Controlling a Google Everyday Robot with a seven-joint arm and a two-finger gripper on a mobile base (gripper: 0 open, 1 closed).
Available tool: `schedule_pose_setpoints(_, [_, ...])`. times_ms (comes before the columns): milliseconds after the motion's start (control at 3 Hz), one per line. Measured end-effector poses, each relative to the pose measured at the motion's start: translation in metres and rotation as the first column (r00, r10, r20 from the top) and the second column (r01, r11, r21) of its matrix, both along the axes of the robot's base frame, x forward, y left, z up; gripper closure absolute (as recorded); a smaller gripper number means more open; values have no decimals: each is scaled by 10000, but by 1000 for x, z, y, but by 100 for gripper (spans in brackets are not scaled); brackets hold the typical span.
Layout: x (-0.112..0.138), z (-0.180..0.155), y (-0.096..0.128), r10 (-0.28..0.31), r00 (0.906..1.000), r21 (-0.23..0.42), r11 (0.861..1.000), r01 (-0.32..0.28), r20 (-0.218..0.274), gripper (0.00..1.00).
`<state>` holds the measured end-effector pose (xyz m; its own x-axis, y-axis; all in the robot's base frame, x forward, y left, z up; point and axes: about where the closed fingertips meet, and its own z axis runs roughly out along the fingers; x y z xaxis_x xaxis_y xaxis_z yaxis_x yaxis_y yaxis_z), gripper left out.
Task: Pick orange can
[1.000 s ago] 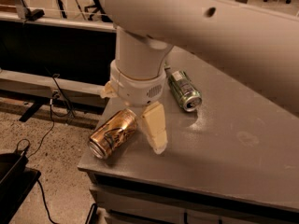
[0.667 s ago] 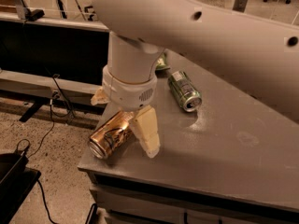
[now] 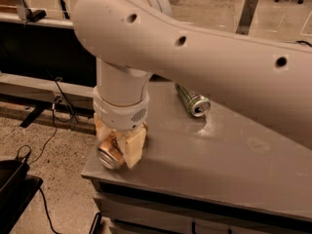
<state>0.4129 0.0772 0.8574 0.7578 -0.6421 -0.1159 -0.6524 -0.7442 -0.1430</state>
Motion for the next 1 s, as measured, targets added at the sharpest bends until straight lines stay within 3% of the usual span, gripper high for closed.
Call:
schedule_pose_setpoints(333, [-3,-11,6,-82,9997,-206,9998,87,243,58])
schedule_pose_setpoints(1000, [-1,-13,6,-391,9986,-146,9991,397,359,59])
